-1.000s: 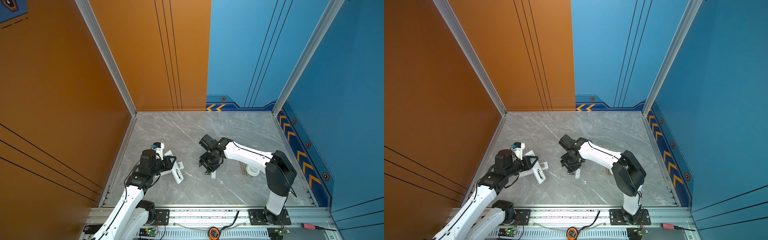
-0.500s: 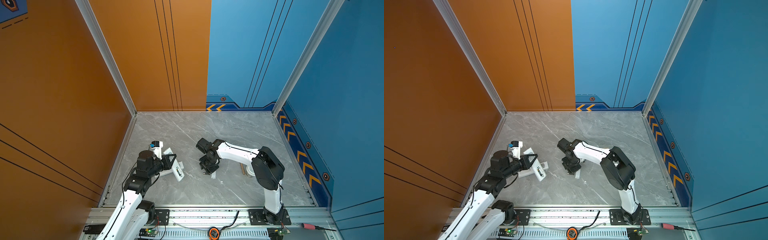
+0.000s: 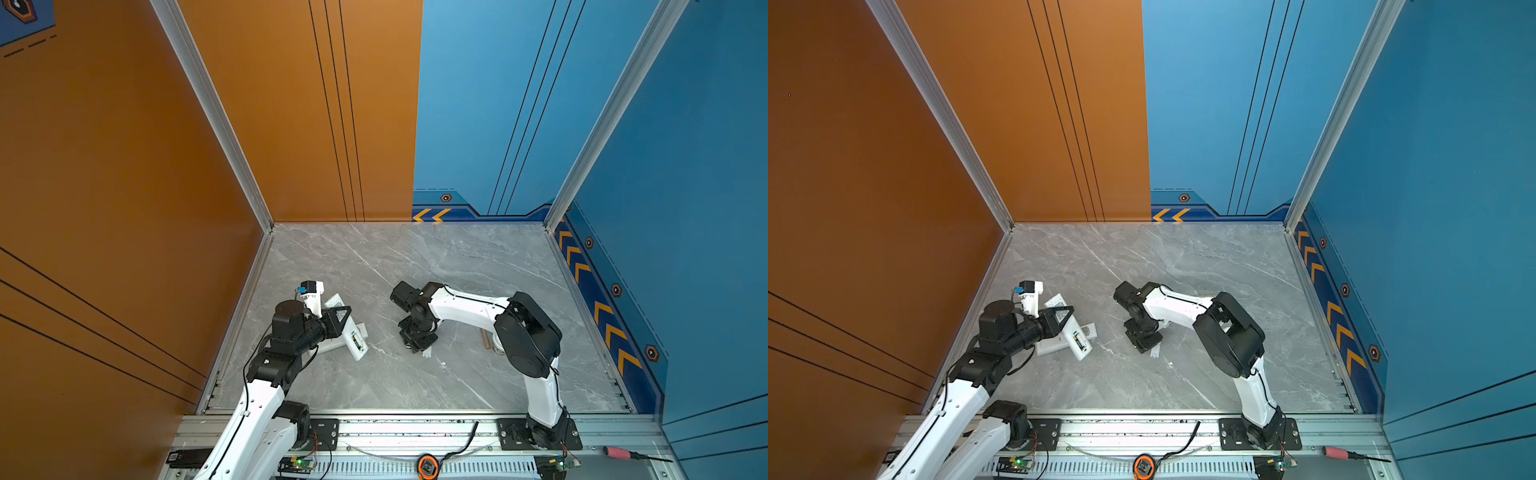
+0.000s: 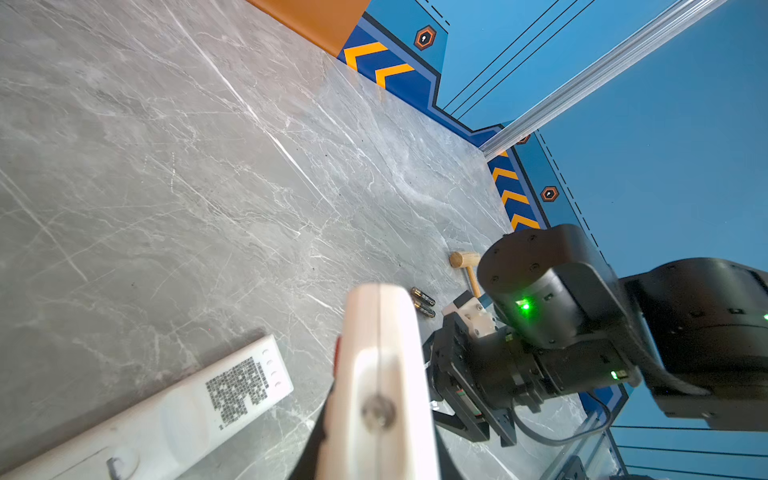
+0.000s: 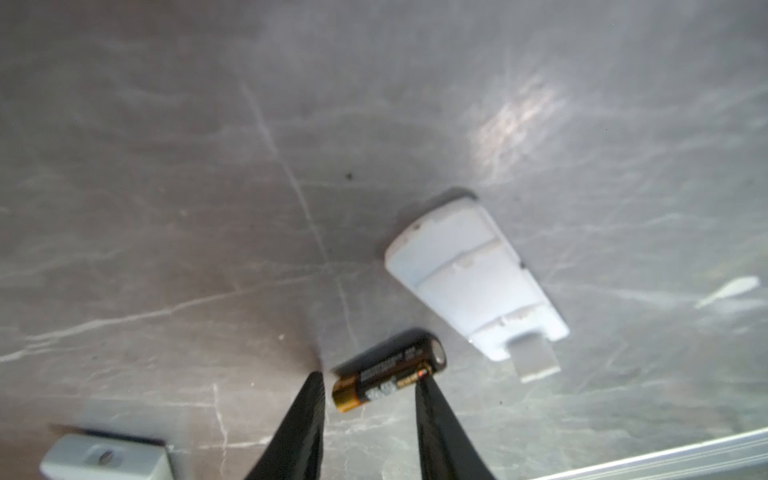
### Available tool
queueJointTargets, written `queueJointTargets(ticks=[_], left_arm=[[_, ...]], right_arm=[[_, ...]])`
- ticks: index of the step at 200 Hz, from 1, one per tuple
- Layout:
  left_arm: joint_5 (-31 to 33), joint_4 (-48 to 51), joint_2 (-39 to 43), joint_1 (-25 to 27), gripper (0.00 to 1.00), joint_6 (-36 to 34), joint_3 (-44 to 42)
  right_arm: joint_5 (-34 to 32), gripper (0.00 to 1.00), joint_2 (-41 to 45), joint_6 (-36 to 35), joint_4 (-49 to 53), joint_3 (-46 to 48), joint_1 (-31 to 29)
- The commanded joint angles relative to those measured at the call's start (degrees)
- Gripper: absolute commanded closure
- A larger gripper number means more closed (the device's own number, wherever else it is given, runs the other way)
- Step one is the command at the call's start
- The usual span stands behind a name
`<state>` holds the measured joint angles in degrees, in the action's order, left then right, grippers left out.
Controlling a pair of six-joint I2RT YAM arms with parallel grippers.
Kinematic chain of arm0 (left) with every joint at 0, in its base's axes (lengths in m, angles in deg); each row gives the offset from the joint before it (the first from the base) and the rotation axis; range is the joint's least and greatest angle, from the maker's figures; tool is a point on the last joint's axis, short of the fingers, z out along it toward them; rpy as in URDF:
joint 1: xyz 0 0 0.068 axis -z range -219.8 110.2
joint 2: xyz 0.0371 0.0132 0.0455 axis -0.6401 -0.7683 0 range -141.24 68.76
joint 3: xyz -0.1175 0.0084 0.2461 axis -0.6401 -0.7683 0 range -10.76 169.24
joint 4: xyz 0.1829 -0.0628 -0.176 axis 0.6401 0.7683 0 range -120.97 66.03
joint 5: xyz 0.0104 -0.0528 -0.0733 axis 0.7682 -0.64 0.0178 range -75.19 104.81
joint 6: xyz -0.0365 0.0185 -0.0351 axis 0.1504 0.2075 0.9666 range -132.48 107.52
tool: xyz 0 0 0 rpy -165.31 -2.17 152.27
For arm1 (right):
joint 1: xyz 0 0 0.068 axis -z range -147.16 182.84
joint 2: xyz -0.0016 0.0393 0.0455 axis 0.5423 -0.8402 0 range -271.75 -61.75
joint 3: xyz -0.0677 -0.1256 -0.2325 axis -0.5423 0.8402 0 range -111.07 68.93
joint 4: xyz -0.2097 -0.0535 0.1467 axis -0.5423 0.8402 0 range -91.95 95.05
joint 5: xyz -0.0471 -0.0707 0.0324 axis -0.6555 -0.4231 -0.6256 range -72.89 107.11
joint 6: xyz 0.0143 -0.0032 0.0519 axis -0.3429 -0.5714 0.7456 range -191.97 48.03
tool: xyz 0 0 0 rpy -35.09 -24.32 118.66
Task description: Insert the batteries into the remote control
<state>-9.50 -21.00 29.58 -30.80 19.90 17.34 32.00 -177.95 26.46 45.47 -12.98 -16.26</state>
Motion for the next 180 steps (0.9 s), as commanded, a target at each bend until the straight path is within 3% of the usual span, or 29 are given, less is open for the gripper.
queueJointTargets(ticks=[1, 41, 76, 127, 180], left_arm=[[-1.4, -1.4, 0.2, -0.5, 1.0, 0.0, 0.1], [-1.3, -1.4, 0.1, -0.7, 1.0, -0.2, 0.1], [-1.7, -1.4, 0.2, -0.7, 1.0, -0.2, 0.2], [-6.5, -3.8, -1.3, 0.0, 1.0, 2.5, -0.6], [-14.7, -10.5, -7.1, -0.5, 1.0, 6.5, -0.8]], right_arm=[[-1.4, 0.66, -1.2, -0.6, 1.7, 1.4, -0.2], [-2.1, 0.84, -2.2, -3.6, 1.7, 0.4, 0.3], [-2.6, 1.0, -5.3, -11.4, 1.6, -1.5, 1.5], [-0.9, 1.0, -6.8, -35.0, 2.1, -5.1, 3.5], [-6.1, 1.0, 3.5, -61.6, 7.1, -12.4, -1.0]])
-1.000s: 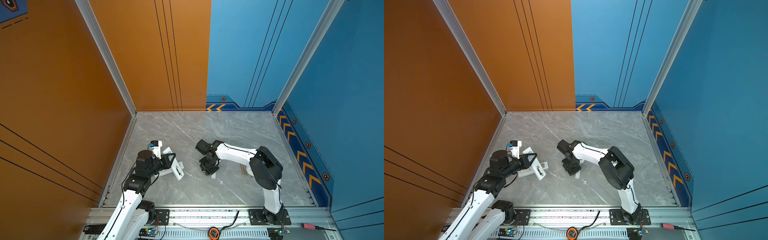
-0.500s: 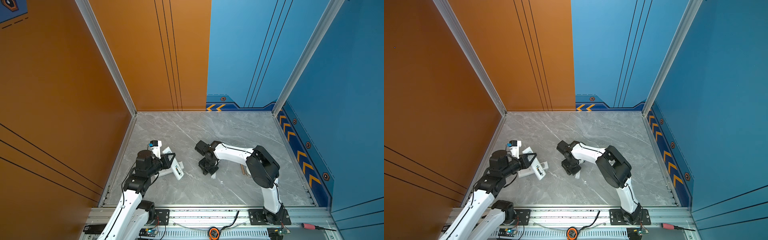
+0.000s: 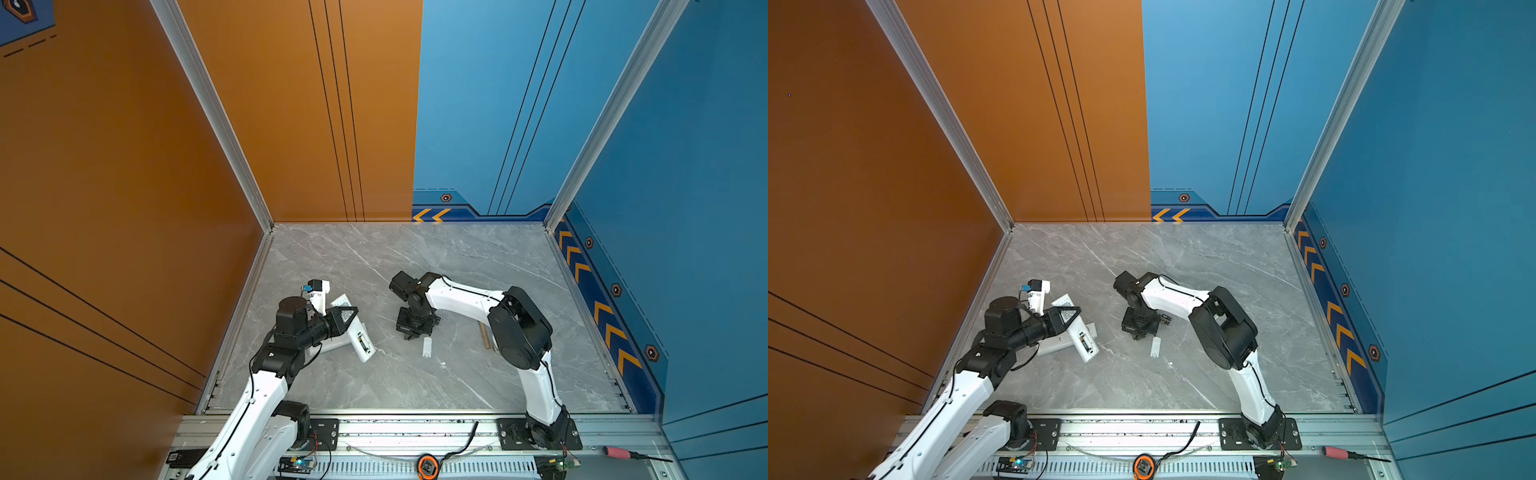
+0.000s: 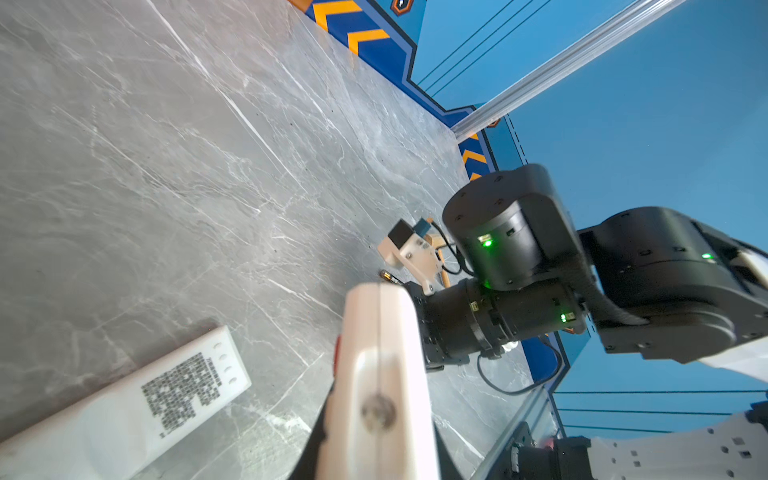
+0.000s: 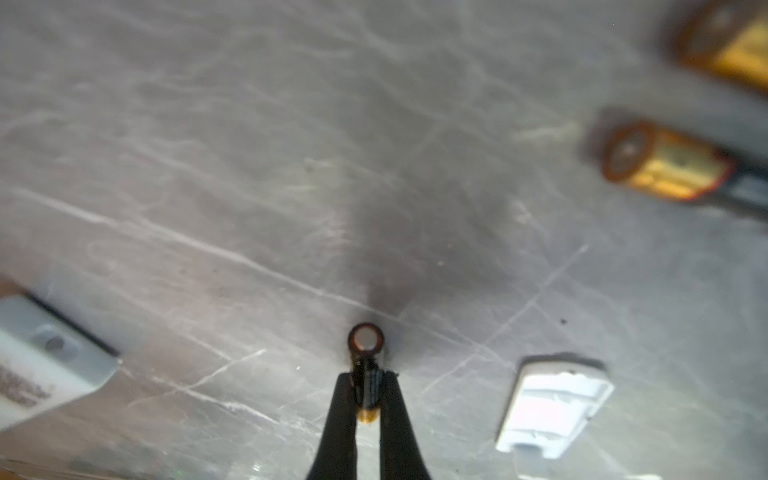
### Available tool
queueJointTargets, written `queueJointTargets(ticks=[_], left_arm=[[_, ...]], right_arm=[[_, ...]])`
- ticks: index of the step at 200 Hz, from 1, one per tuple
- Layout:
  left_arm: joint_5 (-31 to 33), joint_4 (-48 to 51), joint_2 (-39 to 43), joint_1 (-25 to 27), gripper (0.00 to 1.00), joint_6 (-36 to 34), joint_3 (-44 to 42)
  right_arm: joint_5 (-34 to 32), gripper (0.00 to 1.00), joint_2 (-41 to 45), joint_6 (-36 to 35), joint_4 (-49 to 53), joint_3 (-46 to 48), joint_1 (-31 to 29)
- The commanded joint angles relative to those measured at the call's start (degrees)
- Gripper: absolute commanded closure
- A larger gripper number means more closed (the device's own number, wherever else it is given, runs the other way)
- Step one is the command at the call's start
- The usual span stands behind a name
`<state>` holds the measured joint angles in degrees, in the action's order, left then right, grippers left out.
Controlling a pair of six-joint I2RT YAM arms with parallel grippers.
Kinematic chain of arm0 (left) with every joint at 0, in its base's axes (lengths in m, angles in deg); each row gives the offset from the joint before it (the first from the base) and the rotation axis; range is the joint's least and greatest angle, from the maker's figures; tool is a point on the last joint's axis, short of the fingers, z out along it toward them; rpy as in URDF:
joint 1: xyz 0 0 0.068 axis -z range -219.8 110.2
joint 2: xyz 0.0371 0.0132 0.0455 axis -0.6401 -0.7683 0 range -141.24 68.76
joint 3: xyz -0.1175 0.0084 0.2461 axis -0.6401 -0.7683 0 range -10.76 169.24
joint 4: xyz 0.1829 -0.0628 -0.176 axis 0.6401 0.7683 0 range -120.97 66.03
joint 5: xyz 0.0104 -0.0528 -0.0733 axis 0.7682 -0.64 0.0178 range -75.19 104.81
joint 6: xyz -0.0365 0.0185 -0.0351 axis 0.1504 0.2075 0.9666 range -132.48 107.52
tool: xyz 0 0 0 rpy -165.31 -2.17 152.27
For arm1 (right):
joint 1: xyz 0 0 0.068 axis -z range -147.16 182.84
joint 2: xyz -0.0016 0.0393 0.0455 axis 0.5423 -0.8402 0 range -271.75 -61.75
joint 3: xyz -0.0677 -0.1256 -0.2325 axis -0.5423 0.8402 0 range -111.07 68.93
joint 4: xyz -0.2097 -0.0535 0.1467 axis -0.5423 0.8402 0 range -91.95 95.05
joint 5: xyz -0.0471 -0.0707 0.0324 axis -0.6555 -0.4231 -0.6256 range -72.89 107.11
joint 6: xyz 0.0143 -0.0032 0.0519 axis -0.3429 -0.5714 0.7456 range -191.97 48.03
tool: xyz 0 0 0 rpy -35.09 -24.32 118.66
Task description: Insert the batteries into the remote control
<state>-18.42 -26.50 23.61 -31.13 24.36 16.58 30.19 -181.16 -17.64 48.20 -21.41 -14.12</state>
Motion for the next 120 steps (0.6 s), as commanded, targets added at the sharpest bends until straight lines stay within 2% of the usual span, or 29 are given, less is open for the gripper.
queueJointTargets(ticks=[1, 23, 40, 71, 100, 120], left_arm=[[-5.9, -5.2, -1.3, -0.2, 1.0, 2.1, -0.1], [-8.9, -7.2, -3.8, -0.7, 1.0, 2.5, 0.8], [-11.2, -10.5, -6.2, -1.0, 1.0, 3.8, 1.0], [-13.2, -11.1, -8.9, -1.1, 1.0, 2.8, 2.9], [-14.7, -12.9, -10.5, -1.1, 1.0, 3.5, 3.2], [-15.0, -14.0, -10.7, -1.0, 1.0, 4.3, 2.8]], right_arm=[[-4.5, 1.0, 6.9, -18.1, 4.7, -4.2, -3.3], [-7.8, 1.0, 11.2, -27.9, 13.3, -10.2, -7.7], [-8.7, 1.0, 13.5, -31.9, 19.7, -14.9, -10.6], [-8.6, 1.0, 14.0, -34.2, 29.0, -21.2, -13.0], [-7.7, 1.0, 9.0, -35.2, 34.6, -30.4, -14.7], [-6.9, 1.0, 6.5, -34.9, 35.2, -32.4, -15.2]])
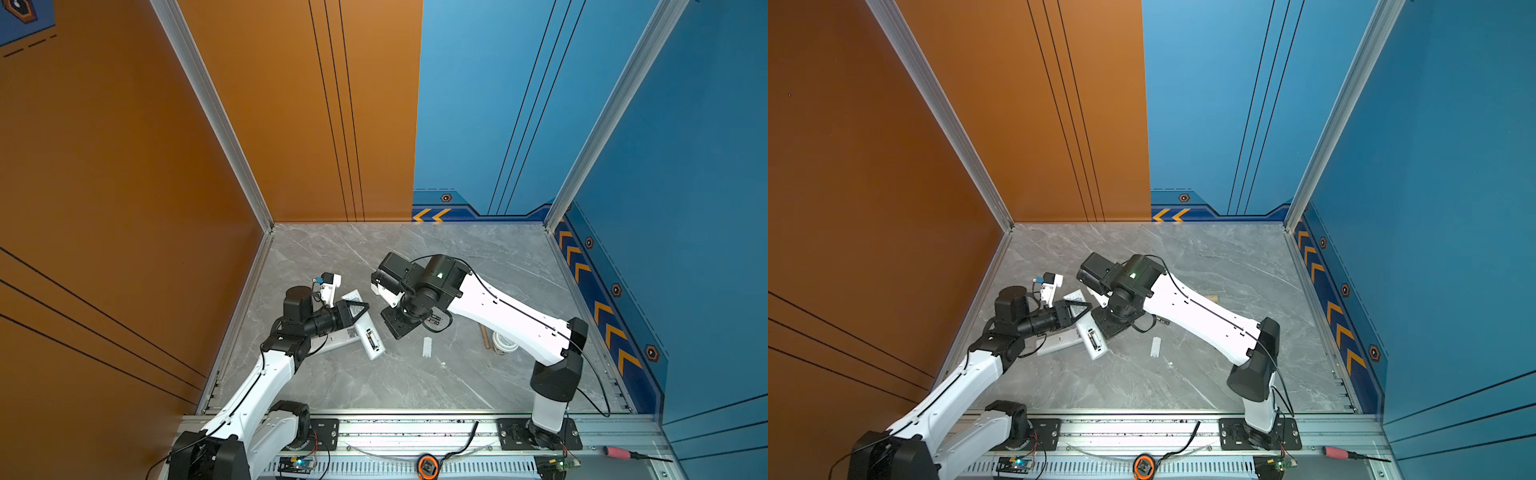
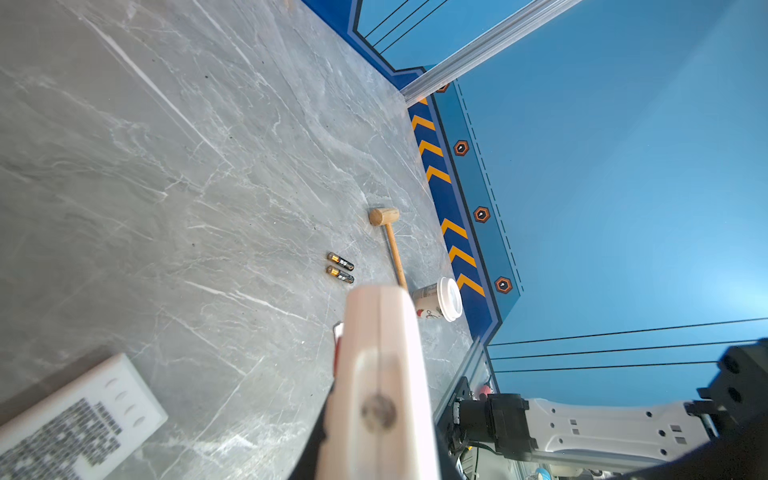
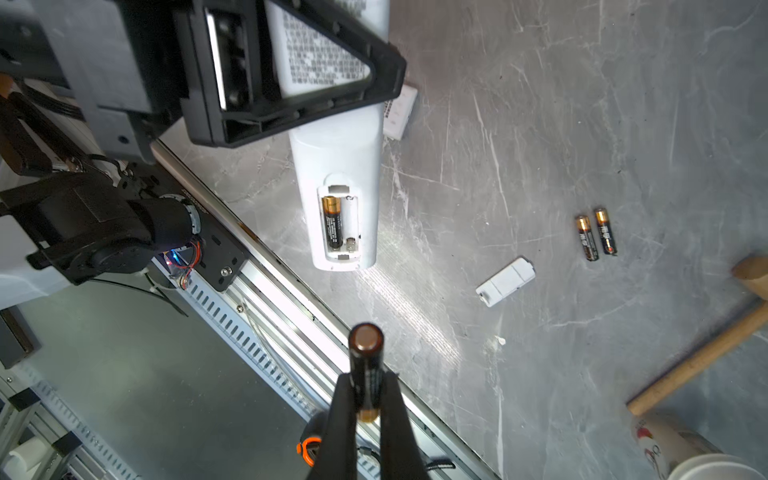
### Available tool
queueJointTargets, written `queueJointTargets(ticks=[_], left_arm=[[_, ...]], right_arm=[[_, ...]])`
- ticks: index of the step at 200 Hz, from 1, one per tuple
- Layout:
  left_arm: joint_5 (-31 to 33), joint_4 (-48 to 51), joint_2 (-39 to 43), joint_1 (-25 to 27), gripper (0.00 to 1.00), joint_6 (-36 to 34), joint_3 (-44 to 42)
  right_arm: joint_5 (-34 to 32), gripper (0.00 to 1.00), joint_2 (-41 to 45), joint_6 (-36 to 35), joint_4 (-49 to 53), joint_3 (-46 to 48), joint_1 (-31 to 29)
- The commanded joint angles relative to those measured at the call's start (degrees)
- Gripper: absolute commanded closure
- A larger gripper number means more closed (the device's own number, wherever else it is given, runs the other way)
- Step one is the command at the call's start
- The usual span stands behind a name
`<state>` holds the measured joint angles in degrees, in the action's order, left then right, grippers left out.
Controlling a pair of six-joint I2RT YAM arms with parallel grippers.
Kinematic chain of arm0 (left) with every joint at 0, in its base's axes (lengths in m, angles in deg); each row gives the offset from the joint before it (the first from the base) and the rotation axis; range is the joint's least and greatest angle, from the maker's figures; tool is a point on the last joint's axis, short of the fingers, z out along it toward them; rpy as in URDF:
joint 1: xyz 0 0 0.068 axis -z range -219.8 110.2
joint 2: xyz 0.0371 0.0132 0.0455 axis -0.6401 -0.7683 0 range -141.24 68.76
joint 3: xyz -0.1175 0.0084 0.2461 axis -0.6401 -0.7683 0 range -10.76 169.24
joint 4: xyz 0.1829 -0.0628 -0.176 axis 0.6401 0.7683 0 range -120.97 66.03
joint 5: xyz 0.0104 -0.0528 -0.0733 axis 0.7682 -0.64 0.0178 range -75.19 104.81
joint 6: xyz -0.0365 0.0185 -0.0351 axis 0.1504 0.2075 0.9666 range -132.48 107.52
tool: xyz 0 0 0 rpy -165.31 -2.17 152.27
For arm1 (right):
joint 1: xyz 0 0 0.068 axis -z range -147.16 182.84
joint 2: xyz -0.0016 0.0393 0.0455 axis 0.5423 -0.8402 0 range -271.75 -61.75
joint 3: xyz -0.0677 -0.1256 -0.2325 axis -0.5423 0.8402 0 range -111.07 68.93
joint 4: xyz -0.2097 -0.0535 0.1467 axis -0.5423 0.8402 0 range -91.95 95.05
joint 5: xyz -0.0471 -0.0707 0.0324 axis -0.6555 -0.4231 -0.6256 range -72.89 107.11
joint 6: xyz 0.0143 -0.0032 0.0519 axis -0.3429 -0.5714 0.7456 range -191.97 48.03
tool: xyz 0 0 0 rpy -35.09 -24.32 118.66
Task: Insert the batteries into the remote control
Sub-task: 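Lower the battery into the compartment beside the first battery with the right gripper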
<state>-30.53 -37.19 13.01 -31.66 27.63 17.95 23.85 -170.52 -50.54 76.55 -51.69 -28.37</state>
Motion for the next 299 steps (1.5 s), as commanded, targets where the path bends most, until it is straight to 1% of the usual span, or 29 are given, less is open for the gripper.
queueJointTargets(ticks=[1, 41, 121, 127, 211, 266, 299], left_arm=[[-2.9, -3.3, -0.1, -0.4, 1.0, 1.1, 1.4], [-4.3, -8.8, -1.3, -0.4, 1.0, 4.9, -0.1], [-6.0, -12.2, -2.7, -0.5, 1.0, 7.2, -0.6], [-6.1, -12.4, -2.8, -0.4, 1.0, 7.4, -0.6], [-6.6, -14.4, -3.2, -0.3, 1.0, 8.9, -1.3], [-6.8, -14.7, -3.2, -0.2, 1.0, 9.3, -1.4], [-6.8, -15.1, -3.0, -0.1, 1.0, 9.5, -1.4]], right_arm=[[-0.6, 1.0, -4.2, -1.9, 6.9, -2.2, -1.0], [0.1, 1.0, -8.3, -0.9, 6.8, -5.3, -1.1], [-1.0, 1.0, -9.7, 1.8, 5.1, -5.3, -1.0], [-1.1, 1.0, -11.3, 1.9, 5.0, -5.3, -1.0], [-2.2, 1.0, -11.6, 4.6, 1.9, -3.9, -0.5], [-3.2, 1.0, -11.9, 5.2, 1.7, -4.1, -0.1], [-3.5, 0.92, -12.1, 5.2, 1.7, -4.2, -0.2]])
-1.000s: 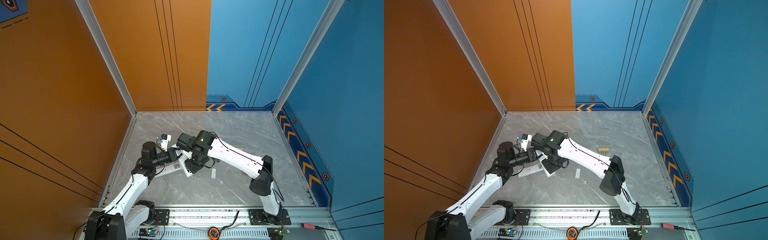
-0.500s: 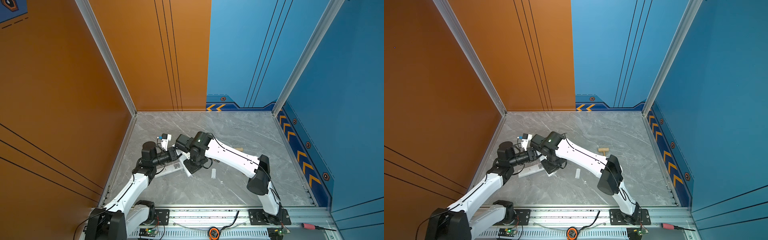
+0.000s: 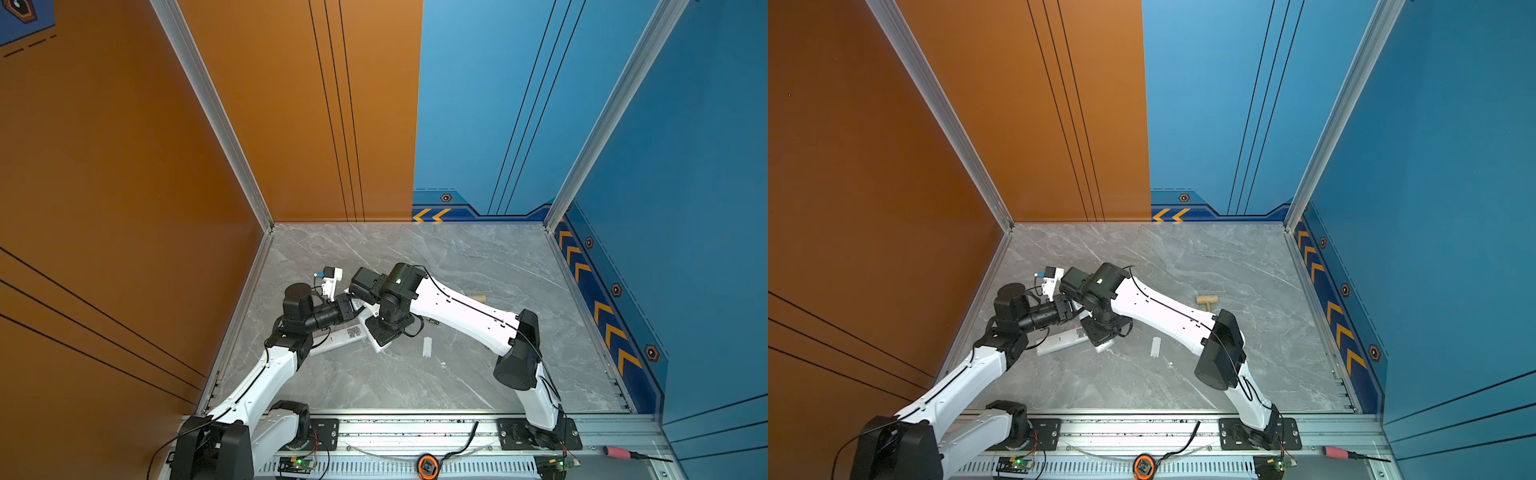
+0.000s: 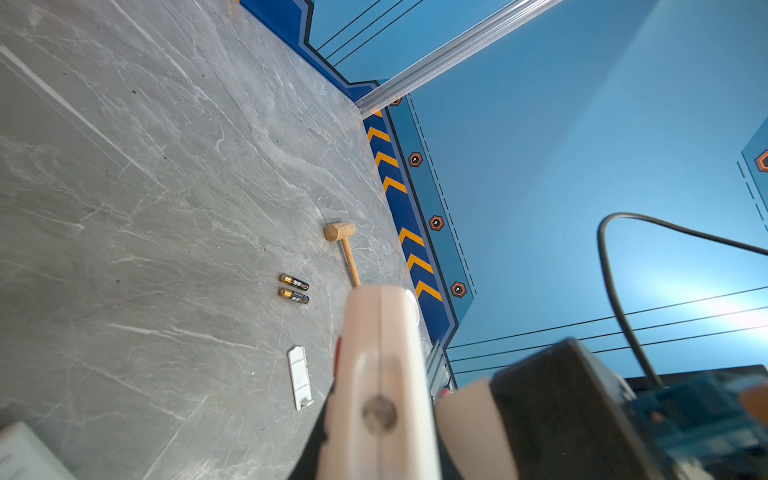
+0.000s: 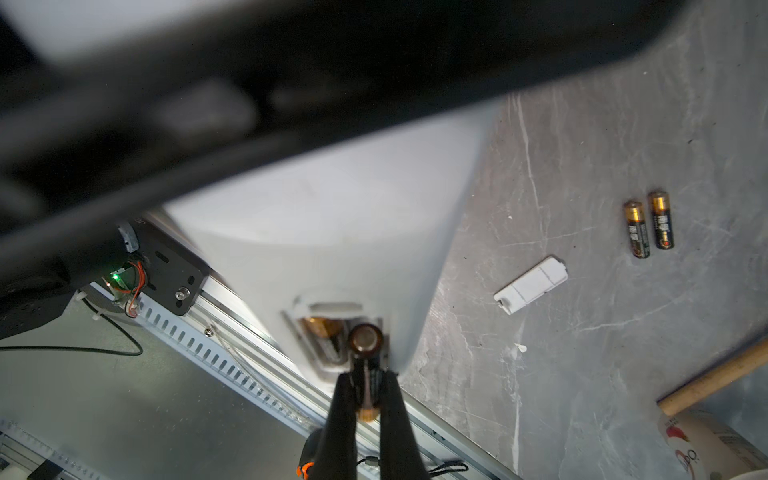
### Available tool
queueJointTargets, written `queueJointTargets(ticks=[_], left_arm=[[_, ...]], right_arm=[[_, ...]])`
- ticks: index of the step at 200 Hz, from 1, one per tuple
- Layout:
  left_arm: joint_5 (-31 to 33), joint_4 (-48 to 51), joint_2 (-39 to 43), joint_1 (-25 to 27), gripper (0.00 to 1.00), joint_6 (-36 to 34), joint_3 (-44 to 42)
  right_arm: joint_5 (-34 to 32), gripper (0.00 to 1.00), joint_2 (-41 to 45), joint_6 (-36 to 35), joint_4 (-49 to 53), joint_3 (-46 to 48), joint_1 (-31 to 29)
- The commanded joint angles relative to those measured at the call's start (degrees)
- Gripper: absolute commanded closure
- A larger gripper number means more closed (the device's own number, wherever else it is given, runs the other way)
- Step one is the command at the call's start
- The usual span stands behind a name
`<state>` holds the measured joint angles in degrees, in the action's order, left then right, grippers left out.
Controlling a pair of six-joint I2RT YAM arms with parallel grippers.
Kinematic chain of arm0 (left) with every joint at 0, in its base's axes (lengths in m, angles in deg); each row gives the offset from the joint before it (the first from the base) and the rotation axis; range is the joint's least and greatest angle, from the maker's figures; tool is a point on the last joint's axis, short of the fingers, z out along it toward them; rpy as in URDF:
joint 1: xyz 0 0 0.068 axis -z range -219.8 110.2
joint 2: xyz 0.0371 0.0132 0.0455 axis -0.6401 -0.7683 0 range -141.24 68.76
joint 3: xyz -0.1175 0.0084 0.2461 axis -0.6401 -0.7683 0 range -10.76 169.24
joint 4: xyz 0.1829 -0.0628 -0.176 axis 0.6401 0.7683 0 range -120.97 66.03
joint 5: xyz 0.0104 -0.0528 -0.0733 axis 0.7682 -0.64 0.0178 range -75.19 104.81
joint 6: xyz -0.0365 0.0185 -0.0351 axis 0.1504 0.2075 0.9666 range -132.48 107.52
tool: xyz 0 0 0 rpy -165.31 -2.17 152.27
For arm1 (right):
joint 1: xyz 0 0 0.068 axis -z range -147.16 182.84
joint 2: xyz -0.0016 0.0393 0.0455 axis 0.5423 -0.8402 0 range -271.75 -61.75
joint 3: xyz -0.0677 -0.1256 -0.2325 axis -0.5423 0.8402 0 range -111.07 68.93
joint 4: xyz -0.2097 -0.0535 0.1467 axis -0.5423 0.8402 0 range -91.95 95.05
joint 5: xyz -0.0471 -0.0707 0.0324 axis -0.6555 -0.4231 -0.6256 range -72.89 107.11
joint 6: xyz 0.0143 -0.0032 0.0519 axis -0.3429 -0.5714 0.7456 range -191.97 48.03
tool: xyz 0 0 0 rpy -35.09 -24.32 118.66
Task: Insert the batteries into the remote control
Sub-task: 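Lower the battery into the compartment beside the first battery with the right gripper, then open the right gripper and press the second battery down into the compartment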
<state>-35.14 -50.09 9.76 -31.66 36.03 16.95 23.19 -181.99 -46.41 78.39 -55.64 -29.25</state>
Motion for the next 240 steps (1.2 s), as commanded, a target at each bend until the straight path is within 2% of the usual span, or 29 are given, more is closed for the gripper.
queueJointTargets(ticks=[1, 51, 166, 240], left_arm=[[-2.2, -2.2, 0.2, -0.1, 1.0, 1.1, -0.4], [-2.0, -2.2, 0.2, 0.1, 1.0, 1.1, -0.6], [-1.5, -2.3, 0.2, 0.7, 1.0, 1.0, -0.9], [-1.4, -2.3, 0.4, 0.8, 1.0, 1.1, -1.0]], right_arm=[[-2.8, 0.91, -0.7, 1.1, -0.2, -0.2, 0.7], [-3.6, 0.82, -0.5, 1.2, -0.1, -0.4, 0.4], [-2.1, 0.82, -1.2, 1.2, -0.3, -1.9, 0.0], [-2.3, 0.76, -1.0, 1.7, -0.4, -1.7, -0.3]])
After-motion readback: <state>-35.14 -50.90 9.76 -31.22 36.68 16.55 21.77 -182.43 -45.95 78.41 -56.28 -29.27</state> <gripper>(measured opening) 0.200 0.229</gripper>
